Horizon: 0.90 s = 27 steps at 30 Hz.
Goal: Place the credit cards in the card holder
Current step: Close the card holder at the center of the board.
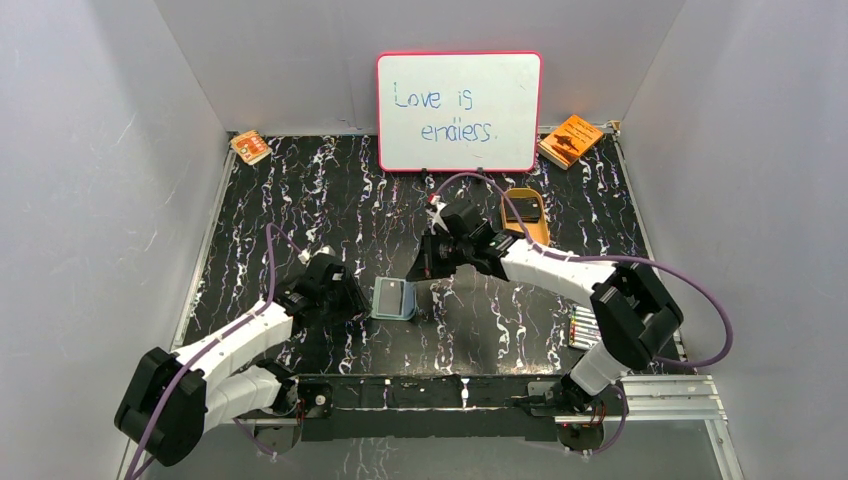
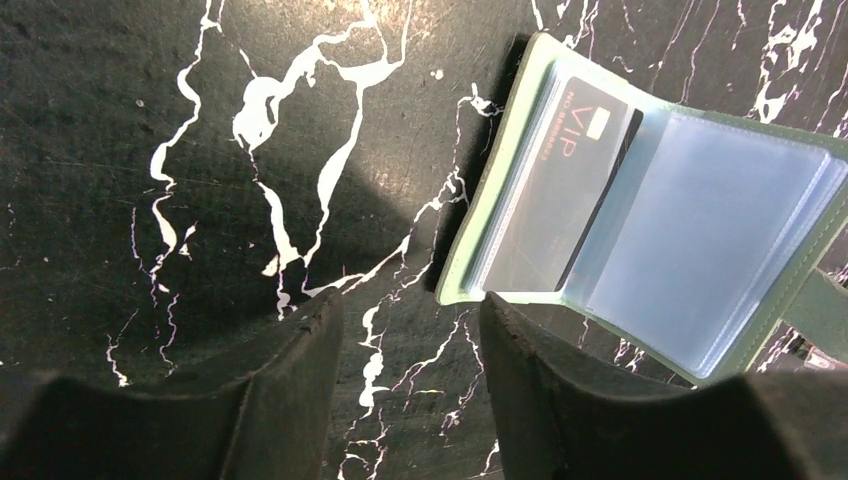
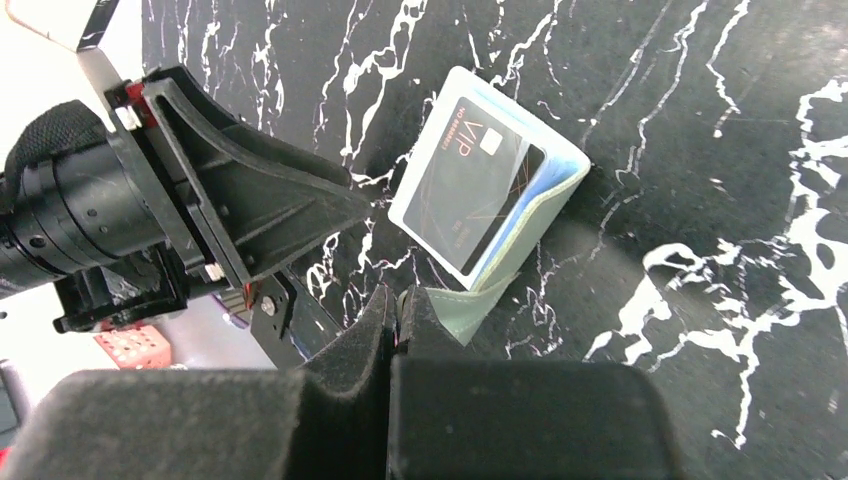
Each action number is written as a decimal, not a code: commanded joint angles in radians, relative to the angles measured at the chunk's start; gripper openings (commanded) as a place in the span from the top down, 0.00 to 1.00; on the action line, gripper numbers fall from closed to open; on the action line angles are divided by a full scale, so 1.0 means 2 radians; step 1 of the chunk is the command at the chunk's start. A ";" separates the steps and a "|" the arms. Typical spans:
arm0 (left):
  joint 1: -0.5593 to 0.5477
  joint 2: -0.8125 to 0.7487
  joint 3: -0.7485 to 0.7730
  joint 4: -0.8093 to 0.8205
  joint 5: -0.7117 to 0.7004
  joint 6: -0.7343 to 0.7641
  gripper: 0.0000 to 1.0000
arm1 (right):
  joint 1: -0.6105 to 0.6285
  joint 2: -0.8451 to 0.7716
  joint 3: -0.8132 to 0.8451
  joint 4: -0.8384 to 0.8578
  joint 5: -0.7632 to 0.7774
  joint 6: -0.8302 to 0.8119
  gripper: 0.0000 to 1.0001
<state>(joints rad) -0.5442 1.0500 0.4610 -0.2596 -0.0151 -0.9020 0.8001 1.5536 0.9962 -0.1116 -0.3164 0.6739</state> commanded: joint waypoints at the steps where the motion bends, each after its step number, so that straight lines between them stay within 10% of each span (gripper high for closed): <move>1: 0.004 -0.013 -0.007 0.002 0.004 0.000 0.54 | 0.012 0.022 0.005 0.051 0.010 0.030 1.00; 17: 0.003 -0.013 -0.018 -0.013 -0.033 -0.005 0.83 | 0.033 0.044 0.005 0.142 0.030 0.082 1.00; 27: 0.004 -0.062 0.030 -0.075 -0.064 -0.002 0.73 | 0.032 -0.012 -0.022 0.050 0.099 0.039 1.00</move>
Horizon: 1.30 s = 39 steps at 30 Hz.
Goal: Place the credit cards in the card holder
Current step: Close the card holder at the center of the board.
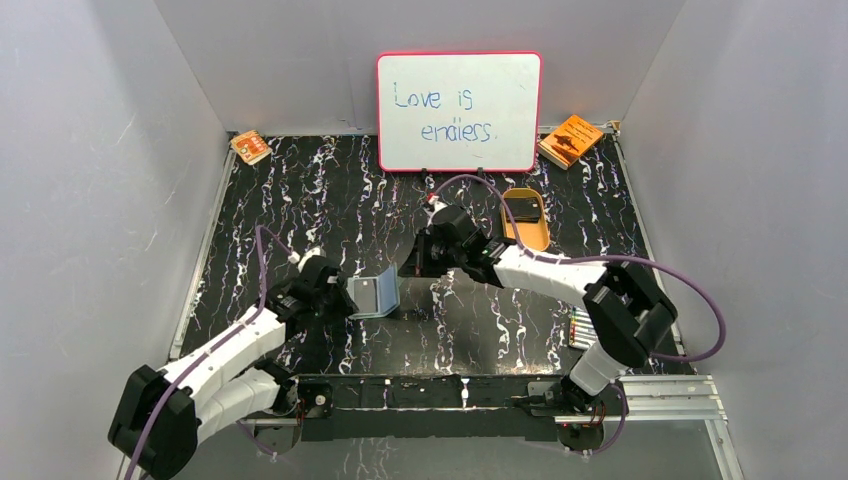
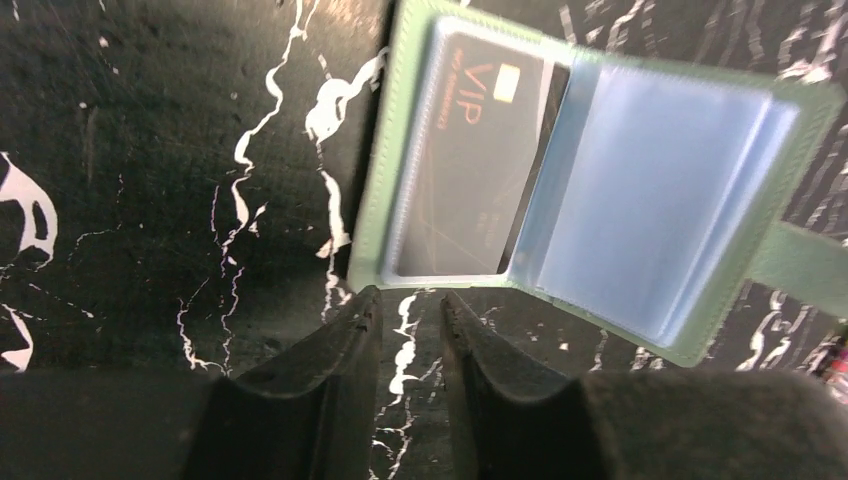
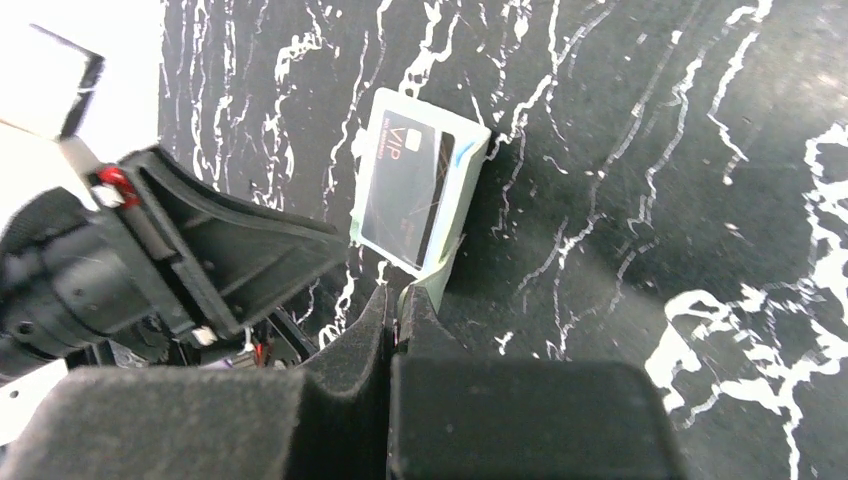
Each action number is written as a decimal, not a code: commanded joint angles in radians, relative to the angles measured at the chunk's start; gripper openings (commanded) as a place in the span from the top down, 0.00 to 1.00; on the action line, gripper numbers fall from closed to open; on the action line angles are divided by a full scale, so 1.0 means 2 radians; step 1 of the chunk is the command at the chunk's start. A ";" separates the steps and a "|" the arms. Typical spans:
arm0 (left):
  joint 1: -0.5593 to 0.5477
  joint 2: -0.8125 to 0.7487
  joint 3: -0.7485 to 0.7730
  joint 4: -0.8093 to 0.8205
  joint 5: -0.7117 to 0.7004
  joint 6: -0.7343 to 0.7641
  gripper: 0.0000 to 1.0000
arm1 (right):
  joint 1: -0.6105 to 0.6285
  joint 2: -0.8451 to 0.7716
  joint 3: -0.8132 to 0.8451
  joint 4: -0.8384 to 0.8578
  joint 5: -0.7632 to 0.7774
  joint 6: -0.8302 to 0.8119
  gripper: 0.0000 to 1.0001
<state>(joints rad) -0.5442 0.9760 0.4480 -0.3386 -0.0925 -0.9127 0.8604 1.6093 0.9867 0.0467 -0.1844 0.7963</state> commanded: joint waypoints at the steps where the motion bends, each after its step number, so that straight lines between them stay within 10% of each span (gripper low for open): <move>1: 0.004 -0.027 0.040 -0.039 -0.029 0.005 0.72 | 0.002 -0.047 -0.023 -0.039 0.039 -0.024 1.00; 9: 0.004 0.024 0.027 -0.012 -0.034 -0.001 0.64 | -0.007 -0.112 -0.049 -0.118 0.081 -0.054 1.00; 19: 0.004 0.143 0.033 0.088 0.032 -0.003 0.83 | -0.024 -0.164 -0.051 -0.150 0.063 -0.067 1.00; 39: 0.001 0.288 0.018 0.241 0.206 -0.002 1.00 | -0.024 -0.067 -0.034 -0.048 -0.040 -0.021 1.00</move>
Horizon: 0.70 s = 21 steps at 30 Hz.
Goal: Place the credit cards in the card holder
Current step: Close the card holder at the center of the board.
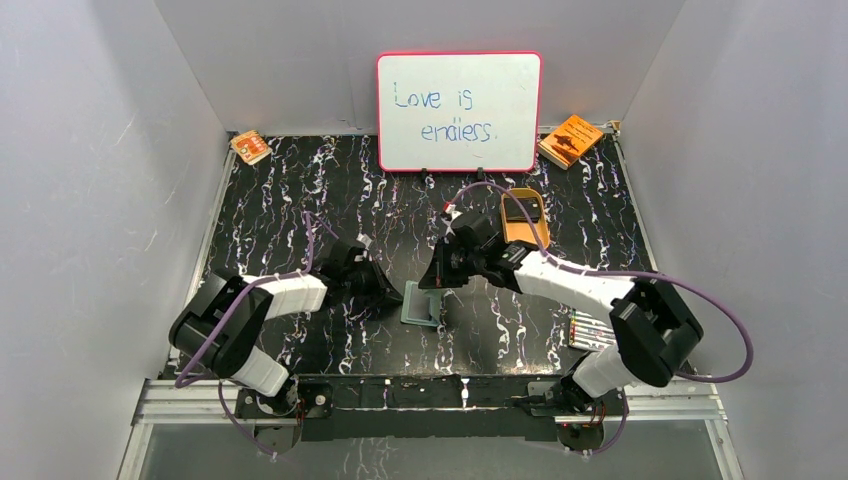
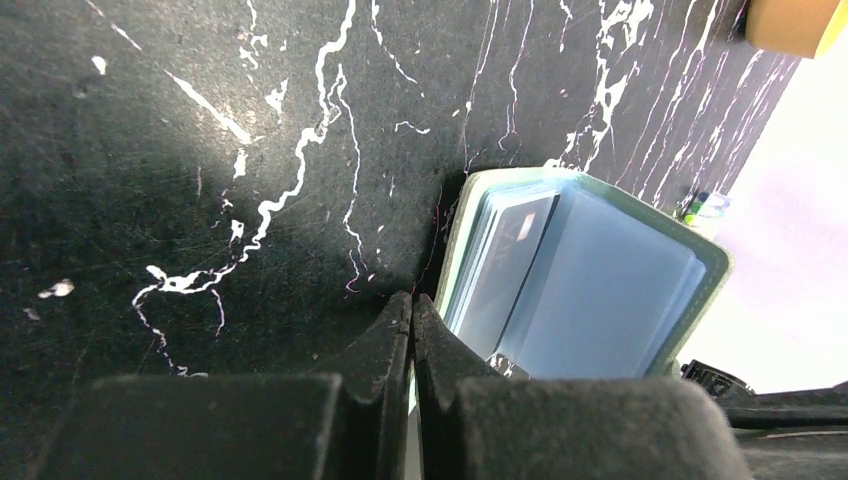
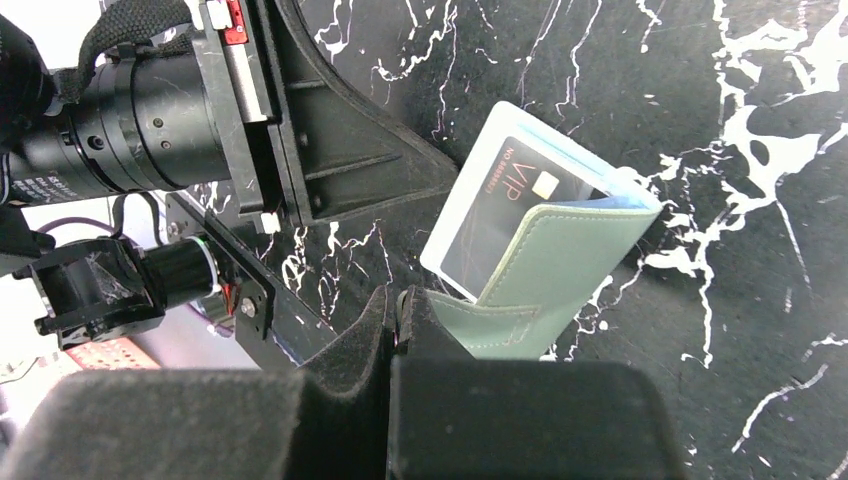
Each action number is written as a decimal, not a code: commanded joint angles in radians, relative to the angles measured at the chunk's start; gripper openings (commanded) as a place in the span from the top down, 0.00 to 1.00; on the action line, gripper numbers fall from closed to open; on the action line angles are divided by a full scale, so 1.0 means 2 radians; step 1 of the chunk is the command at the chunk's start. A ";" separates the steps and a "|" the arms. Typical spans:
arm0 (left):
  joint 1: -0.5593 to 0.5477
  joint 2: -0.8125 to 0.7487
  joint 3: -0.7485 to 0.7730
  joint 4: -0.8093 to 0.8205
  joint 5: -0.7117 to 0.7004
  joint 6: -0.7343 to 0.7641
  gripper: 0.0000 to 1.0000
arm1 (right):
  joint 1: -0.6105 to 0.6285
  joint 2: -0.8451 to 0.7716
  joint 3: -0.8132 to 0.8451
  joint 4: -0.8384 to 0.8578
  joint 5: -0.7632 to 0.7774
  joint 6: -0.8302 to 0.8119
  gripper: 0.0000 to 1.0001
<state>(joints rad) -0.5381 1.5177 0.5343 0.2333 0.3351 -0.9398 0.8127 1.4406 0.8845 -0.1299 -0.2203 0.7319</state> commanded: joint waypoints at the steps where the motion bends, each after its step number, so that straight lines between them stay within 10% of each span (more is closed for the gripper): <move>1: -0.002 0.014 -0.026 -0.048 -0.013 0.011 1.00 | -0.001 0.024 0.019 0.045 -0.026 0.013 1.00; 14: -0.002 -0.008 -0.047 -0.076 -0.053 0.000 1.00 | 0.001 0.124 0.063 0.104 -0.081 0.015 1.00; 21: -0.002 -0.017 -0.041 -0.091 -0.068 0.003 1.00 | 0.009 0.130 0.108 0.054 -0.099 -0.028 0.41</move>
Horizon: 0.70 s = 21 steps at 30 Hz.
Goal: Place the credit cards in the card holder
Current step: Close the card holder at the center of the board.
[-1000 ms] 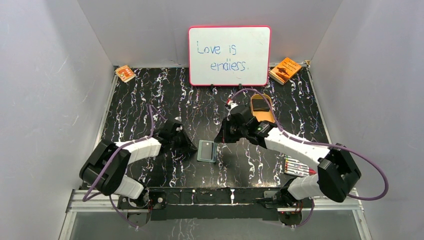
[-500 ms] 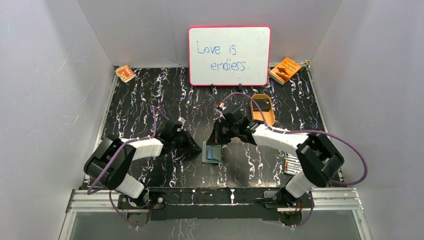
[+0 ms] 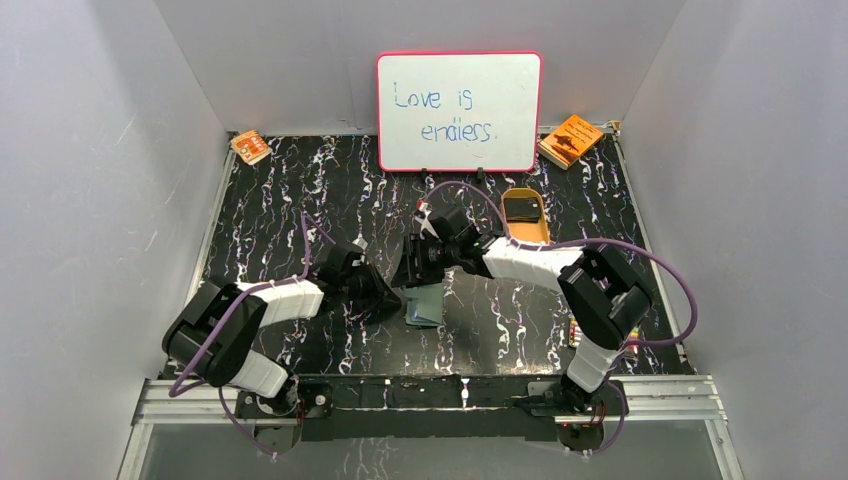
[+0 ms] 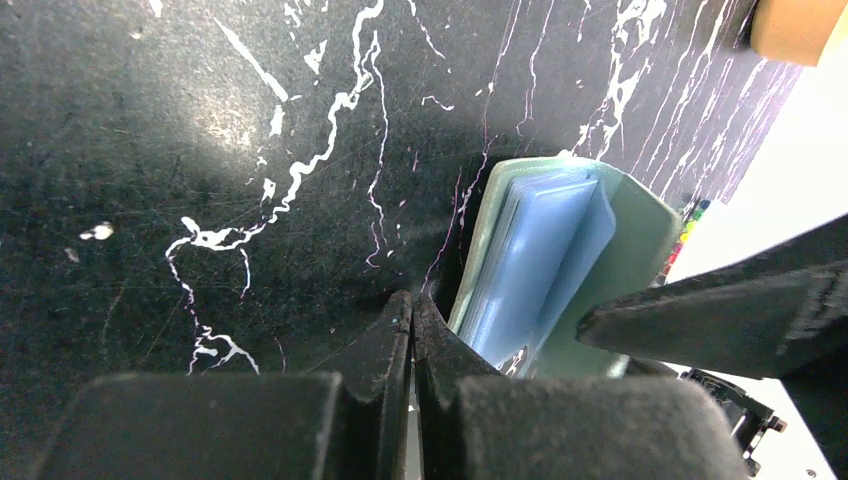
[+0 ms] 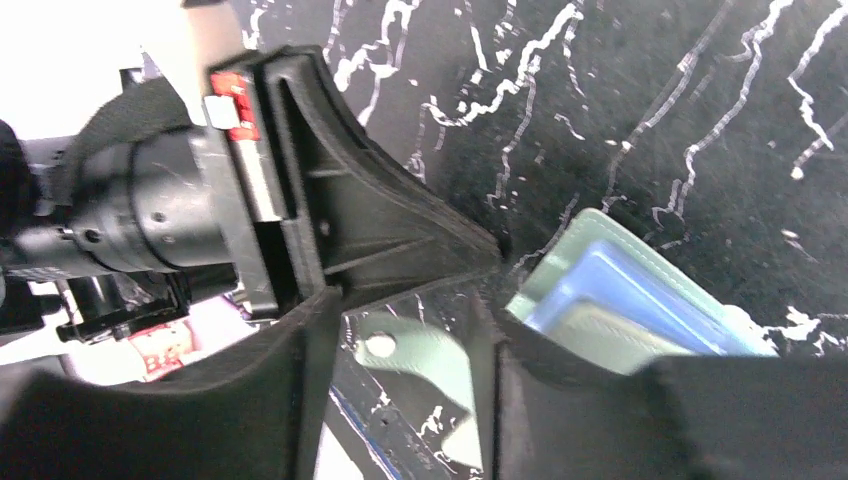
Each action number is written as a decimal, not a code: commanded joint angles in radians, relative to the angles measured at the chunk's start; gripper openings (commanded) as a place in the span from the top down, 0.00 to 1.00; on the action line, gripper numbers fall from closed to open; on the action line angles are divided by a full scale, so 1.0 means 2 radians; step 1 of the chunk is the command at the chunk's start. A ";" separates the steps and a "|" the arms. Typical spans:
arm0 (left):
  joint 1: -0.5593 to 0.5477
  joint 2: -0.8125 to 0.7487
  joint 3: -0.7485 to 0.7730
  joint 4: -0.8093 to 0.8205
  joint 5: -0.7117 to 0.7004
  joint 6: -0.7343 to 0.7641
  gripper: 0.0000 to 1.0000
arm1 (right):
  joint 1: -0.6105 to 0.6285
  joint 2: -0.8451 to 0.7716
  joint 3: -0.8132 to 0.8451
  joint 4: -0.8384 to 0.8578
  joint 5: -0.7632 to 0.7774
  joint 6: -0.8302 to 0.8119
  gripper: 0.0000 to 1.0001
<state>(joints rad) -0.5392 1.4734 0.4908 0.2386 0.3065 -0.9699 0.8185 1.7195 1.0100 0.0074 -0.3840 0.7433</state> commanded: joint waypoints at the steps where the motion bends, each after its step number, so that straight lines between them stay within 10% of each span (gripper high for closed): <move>1: -0.002 0.004 -0.019 -0.095 -0.055 0.018 1.00 | 0.008 -0.013 0.051 -0.028 -0.016 -0.040 0.37; 6: -0.002 0.000 -0.017 -0.101 -0.062 0.020 1.00 | 0.008 -0.043 0.075 -0.092 -0.001 -0.072 0.17; 14: -0.002 -0.005 -0.011 -0.109 -0.069 0.022 1.00 | 0.008 -0.108 0.108 -0.189 0.062 -0.108 0.14; 18: -0.002 -0.009 -0.007 -0.113 -0.072 0.024 1.00 | 0.002 -0.171 0.054 -0.211 0.136 -0.113 0.22; 21: -0.002 -0.012 -0.005 -0.114 -0.071 0.023 1.00 | -0.003 -0.198 -0.004 -0.192 0.136 -0.105 0.53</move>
<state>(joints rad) -0.5434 1.4441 0.5007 0.1741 0.2649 -0.9661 0.8249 1.3918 1.1160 -0.3569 -0.1963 0.5385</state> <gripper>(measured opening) 0.008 0.657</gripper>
